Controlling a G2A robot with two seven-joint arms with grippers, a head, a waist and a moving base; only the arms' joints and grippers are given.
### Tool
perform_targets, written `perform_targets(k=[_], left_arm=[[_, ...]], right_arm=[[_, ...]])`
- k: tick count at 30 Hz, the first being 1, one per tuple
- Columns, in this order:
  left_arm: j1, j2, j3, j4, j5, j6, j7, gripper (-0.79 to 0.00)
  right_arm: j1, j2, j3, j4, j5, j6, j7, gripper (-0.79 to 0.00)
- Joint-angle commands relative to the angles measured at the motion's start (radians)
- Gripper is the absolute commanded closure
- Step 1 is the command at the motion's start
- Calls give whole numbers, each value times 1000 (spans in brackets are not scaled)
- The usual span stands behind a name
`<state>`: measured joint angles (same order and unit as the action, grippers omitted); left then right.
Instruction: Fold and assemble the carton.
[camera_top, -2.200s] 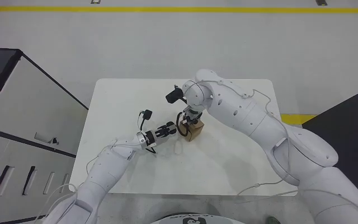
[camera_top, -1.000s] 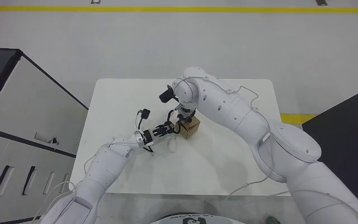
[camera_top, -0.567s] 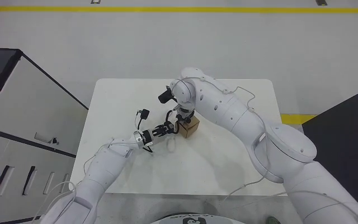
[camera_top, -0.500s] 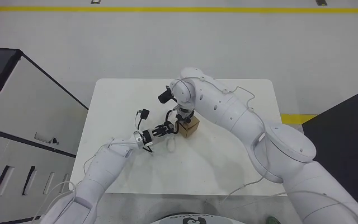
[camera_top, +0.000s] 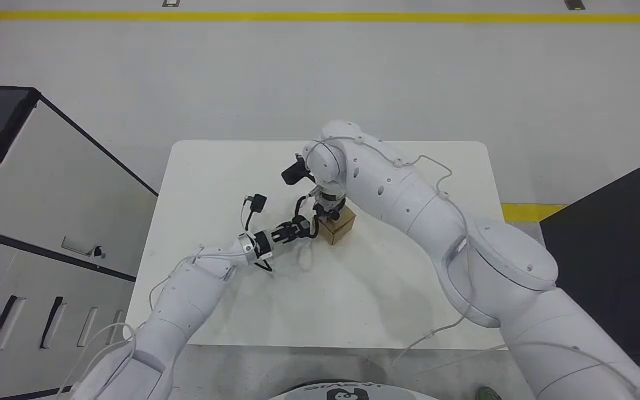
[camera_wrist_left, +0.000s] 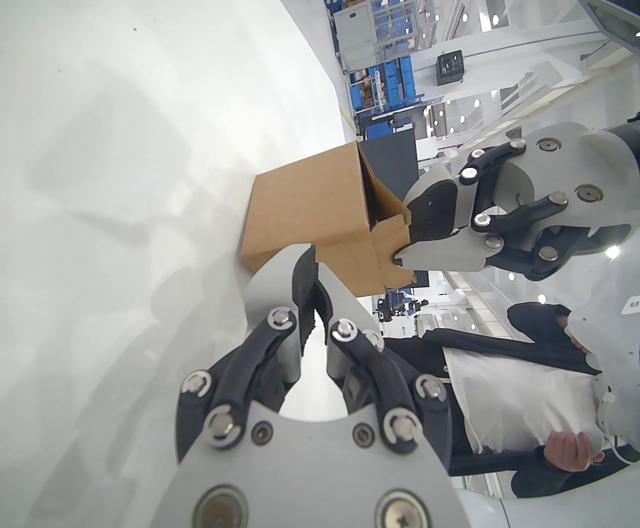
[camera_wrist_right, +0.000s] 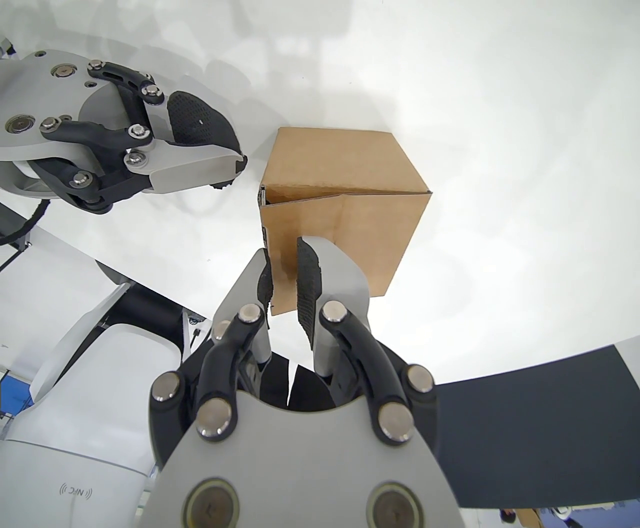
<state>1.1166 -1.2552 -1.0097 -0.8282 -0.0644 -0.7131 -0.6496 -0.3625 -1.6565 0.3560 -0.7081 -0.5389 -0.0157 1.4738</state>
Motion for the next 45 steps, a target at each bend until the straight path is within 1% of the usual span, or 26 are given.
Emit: perform_targets(k=[1, 3, 10, 13, 20, 28, 31, 32, 35, 39, 40, 41, 42, 45], left_arm=[[-1, 0, 0, 1, -3, -1, -2, 0], [-2, 0, 1, 3, -4, 0, -4, 0], [-5, -1, 1, 8, -7, -1, -5, 0], [-6, -1, 1, 10, -10, -3, -7, 0], [-10, -1, 0, 17, -14, -5, -9, 0], [-14, -1, 0, 24, -19, -5, -12, 0], [-16, -1, 0, 27, -20, -6, -13, 0], [-16, -1, 1, 28, -20, -6, -13, 0], [-18, -2, 1, 31, -20, -8, -13, 0], [-20, -2, 2, 35, -24, -10, -16, 0], [-21, -2, 2, 36, -25, -11, -16, 0], [-22, -3, 2, 37, -25, -11, -17, 0], [-22, -3, 3, 38, -25, -12, -17, 0], [-24, -3, 4, 41, -26, -13, -19, 0]], right_arm=[[1, -4, 0, 9, -2, -2, -1, -95], [1, -9, 1, 16, -4, -4, -2, -95], [7, -22, 2, 31, -17, -4, -3, -12], [9, -28, 3, 38, -25, -3, -2, -22], [6, -40, 6, 59, -32, -12, -1, 0], [7, -56, 9, 88, -35, -25, -3, -12], [7, -63, 11, 102, -34, -33, -5, -49], [7, -64, 12, 105, -32, -35, -5, -74], [8, -70, 16, 119, -28, -41, -9, -182], [13, -74, 30, 142, -16, -47, -23, -200], [14, -75, 36, 148, -8, -49, -27, -215], [16, -74, 41, 155, -4, -52, -29, -252], [18, -74, 45, 161, -2, -54, -33, -262], [24, -72, 63, 176, 12, -59, -46, -268]])
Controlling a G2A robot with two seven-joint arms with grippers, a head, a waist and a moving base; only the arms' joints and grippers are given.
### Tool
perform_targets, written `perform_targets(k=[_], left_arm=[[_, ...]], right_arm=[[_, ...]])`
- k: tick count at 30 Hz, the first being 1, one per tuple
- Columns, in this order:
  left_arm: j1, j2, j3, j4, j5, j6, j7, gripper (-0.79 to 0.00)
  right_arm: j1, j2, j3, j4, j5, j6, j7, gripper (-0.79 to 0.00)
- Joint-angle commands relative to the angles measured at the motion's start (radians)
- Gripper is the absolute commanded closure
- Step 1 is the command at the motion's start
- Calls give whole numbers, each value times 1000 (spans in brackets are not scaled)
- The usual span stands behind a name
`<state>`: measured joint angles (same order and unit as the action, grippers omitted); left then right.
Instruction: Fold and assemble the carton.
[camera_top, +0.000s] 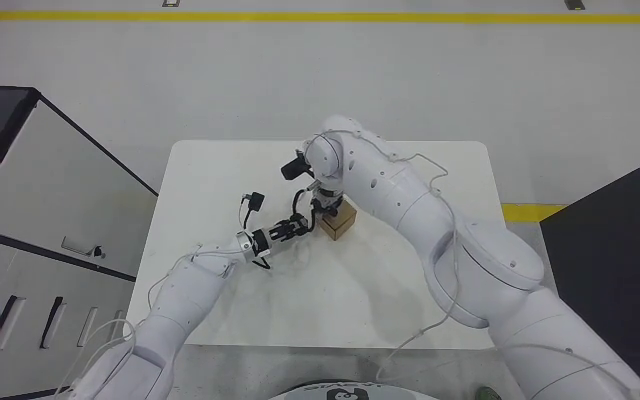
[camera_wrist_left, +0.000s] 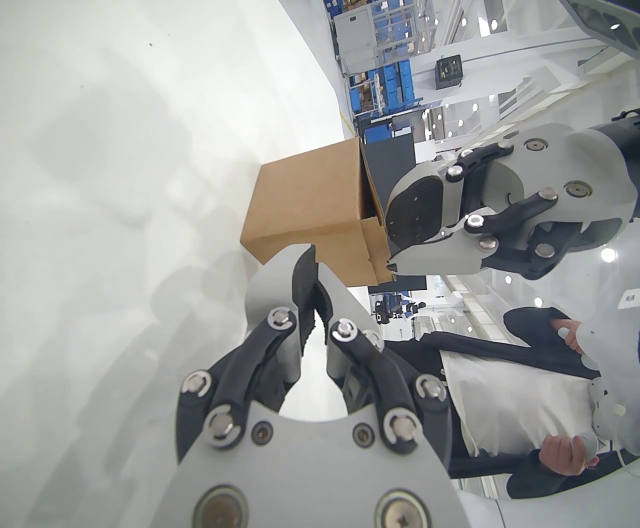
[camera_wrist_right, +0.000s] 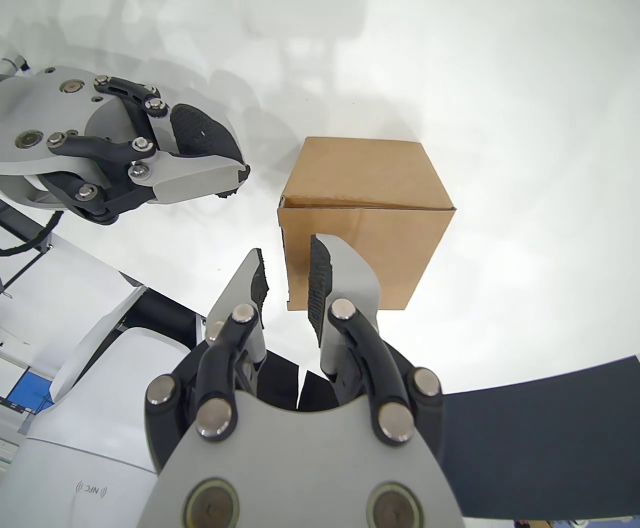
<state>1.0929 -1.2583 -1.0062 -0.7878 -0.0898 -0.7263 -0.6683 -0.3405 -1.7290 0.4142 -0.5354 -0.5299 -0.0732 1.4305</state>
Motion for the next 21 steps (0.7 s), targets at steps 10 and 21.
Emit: perform_targets(k=[10, 21], left_arm=[[-13, -4, 10, 7, -1, 2, -9, 0], [-24, -9, 21, -1, 7, 12, -10, 0]], right_arm=[[12, 37, 106, 34, 104, -60, -51, -286], [-18, 141, 291, 50, 267, -187, -91, 0]])
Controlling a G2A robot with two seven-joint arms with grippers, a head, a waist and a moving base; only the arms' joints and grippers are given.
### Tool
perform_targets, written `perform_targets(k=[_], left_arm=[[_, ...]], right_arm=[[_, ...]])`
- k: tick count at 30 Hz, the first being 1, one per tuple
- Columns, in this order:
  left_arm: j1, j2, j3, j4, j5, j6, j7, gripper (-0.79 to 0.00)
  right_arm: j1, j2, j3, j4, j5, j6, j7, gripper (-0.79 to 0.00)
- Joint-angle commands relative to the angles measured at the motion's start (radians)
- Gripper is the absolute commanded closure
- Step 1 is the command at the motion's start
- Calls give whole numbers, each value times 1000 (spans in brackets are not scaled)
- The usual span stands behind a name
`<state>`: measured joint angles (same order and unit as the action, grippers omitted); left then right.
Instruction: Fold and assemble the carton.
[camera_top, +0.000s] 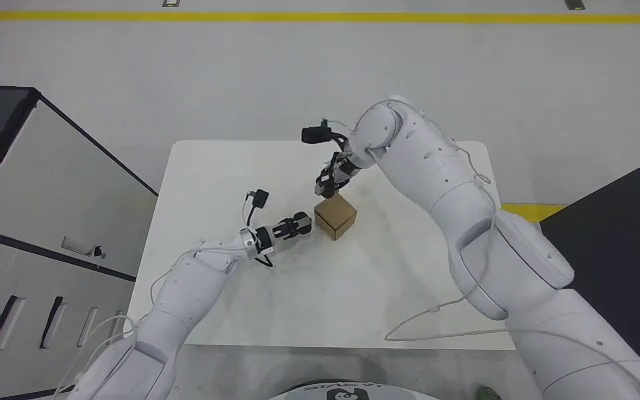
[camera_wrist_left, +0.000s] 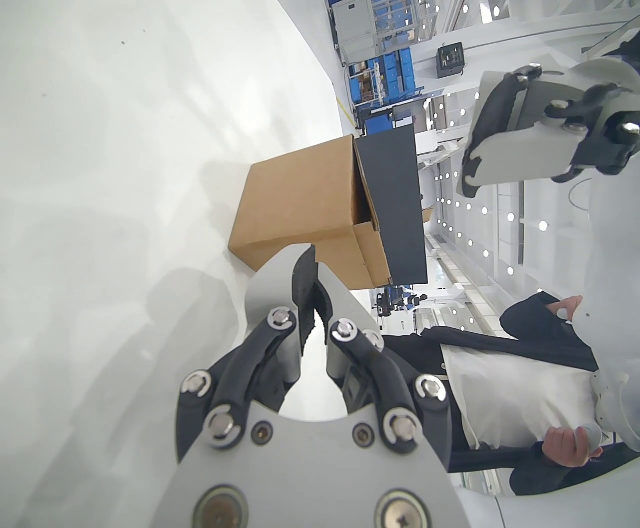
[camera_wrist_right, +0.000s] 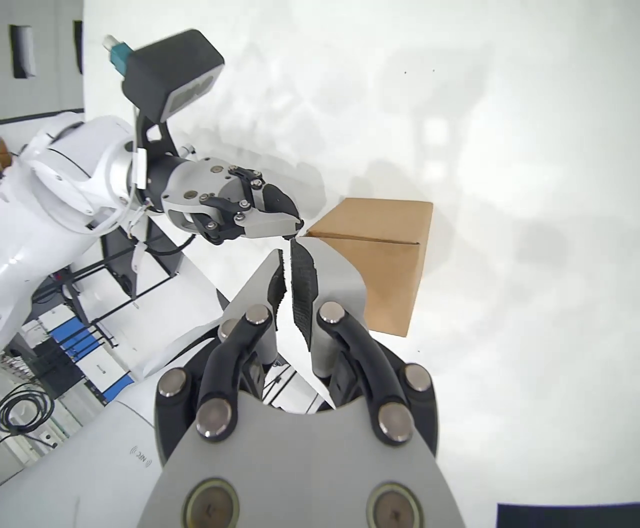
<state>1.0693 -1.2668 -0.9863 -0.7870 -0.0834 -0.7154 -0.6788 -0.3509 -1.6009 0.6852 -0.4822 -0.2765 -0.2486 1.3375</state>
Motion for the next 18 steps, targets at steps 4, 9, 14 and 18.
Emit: perform_targets(k=[4, 9, 14, 18], left_arm=[[-1, -1, 4, -13, 12, -2, 7, 0], [0, -1, 4, -17, 20, -8, 14, 0], [17, 2, -3, -43, 26, 6, 38, 0], [43, 14, -30, -79, 27, 1, 50, 0]], right_arm=[[-31, 45, 79, -23, 70, -24, -1, 0], [-31, 45, 79, -23, 70, -24, -1, 0], [-67, 50, 74, -45, 55, -48, -20, 0], [-95, 64, 82, -42, 50, -101, -18, 0]])
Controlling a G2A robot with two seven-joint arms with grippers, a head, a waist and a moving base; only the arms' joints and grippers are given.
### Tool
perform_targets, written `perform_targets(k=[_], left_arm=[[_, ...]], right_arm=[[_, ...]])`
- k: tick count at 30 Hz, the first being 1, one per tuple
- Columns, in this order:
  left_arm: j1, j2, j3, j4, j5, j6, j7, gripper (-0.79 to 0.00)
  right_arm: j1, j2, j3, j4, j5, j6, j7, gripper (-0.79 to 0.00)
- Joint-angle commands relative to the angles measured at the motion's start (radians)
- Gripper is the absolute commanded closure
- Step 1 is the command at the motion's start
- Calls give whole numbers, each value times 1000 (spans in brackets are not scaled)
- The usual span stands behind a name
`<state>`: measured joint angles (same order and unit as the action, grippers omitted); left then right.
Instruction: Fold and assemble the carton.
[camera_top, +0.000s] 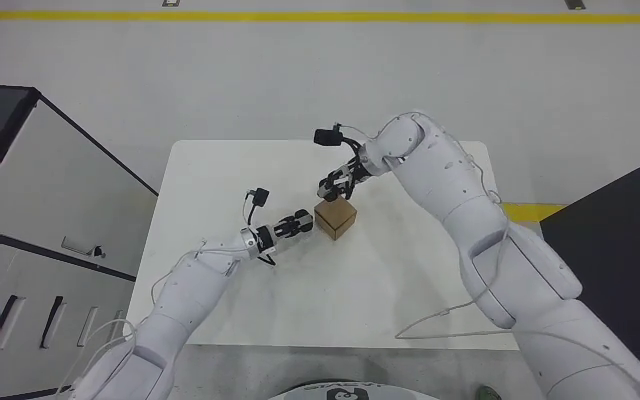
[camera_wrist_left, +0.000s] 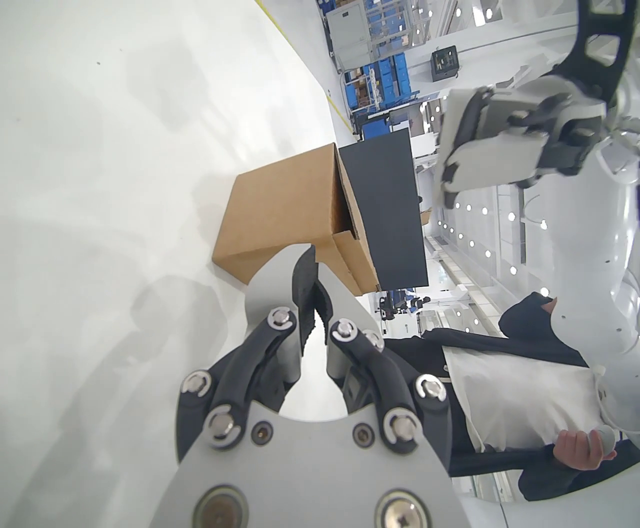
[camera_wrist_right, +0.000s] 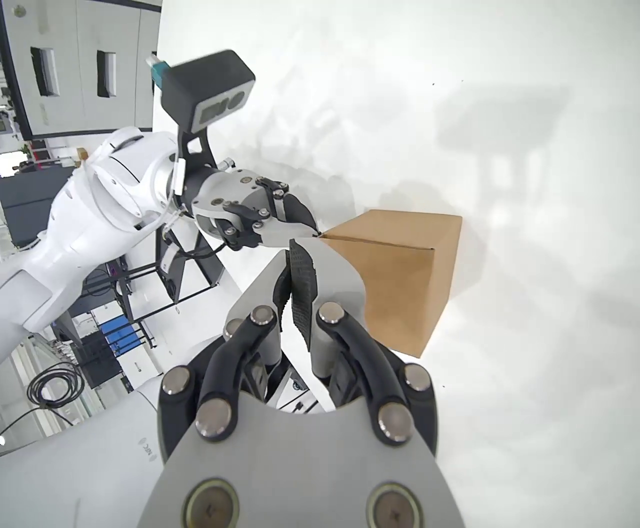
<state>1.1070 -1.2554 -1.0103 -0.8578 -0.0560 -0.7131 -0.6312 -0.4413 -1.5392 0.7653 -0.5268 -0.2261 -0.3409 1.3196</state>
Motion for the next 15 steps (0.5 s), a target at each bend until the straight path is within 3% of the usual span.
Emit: perform_targets(k=[1, 15], left_arm=[[14, 7, -17, -22, 1, -2, 4, 0], [101, 54, -135, -152, 21, 39, 27, 0]], right_arm=[[-14, 6, 5, 5, 5, -23, 0, 0], [-55, 7, -9, 4, 13, -82, 2, 0]])
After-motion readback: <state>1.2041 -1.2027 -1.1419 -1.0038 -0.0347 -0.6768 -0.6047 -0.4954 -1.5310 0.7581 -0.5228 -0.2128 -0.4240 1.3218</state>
